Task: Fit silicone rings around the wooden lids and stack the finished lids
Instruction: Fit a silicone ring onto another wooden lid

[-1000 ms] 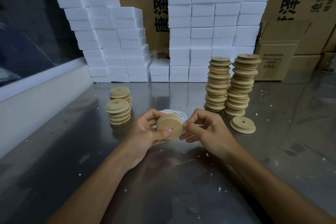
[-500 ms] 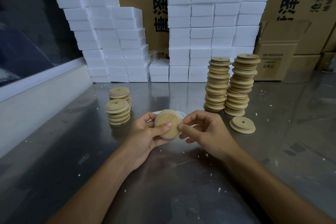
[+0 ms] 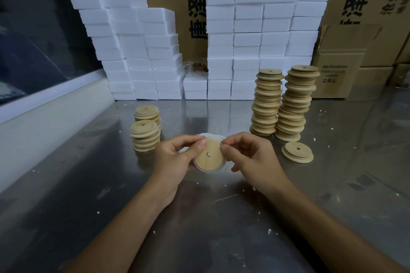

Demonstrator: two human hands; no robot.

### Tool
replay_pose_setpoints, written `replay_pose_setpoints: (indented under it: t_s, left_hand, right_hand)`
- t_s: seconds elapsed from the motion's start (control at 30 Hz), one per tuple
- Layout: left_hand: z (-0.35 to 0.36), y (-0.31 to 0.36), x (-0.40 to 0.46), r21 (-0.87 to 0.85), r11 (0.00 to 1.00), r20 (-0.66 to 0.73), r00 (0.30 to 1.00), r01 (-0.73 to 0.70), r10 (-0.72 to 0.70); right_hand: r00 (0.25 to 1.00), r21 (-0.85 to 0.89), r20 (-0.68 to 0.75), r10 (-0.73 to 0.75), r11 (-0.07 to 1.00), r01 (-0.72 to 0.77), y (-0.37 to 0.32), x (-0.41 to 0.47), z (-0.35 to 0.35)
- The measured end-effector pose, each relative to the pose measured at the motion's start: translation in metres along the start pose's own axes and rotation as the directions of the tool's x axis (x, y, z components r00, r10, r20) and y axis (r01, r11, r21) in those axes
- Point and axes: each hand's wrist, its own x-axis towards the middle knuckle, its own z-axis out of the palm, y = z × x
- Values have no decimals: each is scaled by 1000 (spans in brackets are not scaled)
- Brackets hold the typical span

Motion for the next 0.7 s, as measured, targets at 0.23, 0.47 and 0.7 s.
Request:
replay_pose_setpoints:
  t_s: [0.23,0.47,0.7]
  left_hand:
    - [-1,5,-1,-110,991,-13,997,73,-74]
    - [2,9,-4,61,998,132,991,2,-10]
    - [1,8,-4,-17,999,87,995,43,-41]
  right_hand:
    - [982,44,163,92,994,-100,5,-4,8]
    - [998,-25,56,-7,1000,9,5,2,-1]
    - [996,-34,91,15,999,-12,3,-2,2]
